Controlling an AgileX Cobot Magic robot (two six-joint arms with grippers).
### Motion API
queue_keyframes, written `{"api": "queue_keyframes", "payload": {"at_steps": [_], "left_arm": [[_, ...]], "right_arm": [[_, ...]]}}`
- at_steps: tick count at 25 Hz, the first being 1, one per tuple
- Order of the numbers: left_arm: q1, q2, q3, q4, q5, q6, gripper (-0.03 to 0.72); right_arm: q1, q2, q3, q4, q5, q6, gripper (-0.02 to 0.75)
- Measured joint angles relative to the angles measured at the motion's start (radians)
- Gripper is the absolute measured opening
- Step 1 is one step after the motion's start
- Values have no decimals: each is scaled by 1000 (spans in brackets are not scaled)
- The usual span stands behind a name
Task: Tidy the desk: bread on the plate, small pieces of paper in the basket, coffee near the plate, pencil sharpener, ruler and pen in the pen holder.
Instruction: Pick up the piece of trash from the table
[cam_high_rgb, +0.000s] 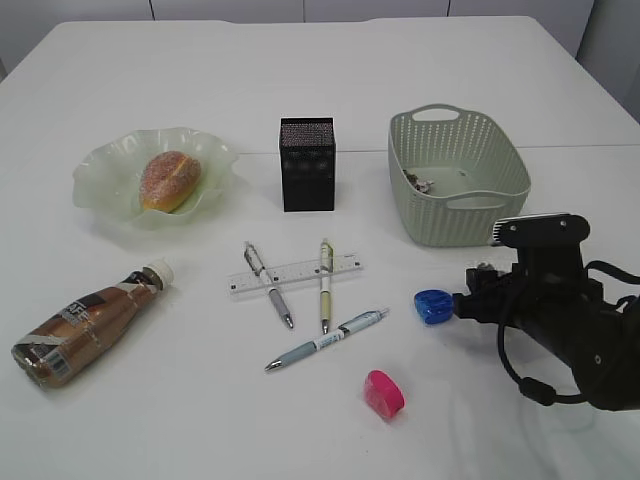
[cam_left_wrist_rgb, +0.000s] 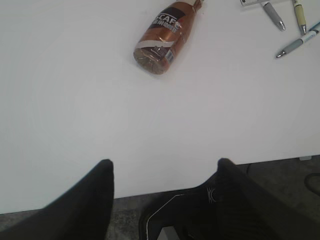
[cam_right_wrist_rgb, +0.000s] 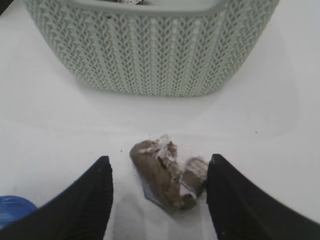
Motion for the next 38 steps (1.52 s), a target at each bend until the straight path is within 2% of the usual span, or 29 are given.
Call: {"api": "queue_keyframes", "payload": {"at_steps": [9,24,27,32,38], "left_arm": [[0,0,0,0,0,0,460],[0,0,0,-10,0,0,459],[0,0,0,-21,0,0,459],[0,0,0,-22,0,0,459],[0,0,0,-25,0,0,459]], "right_arm": [[0,0,0,51,-15,-8,468],[0,0,0,56,-34,-9,465],[0,0,0,56,-27,-9,411],[0,0,0,56,-17,-9,253],[0,0,-1,56,5,-9,136]]}}
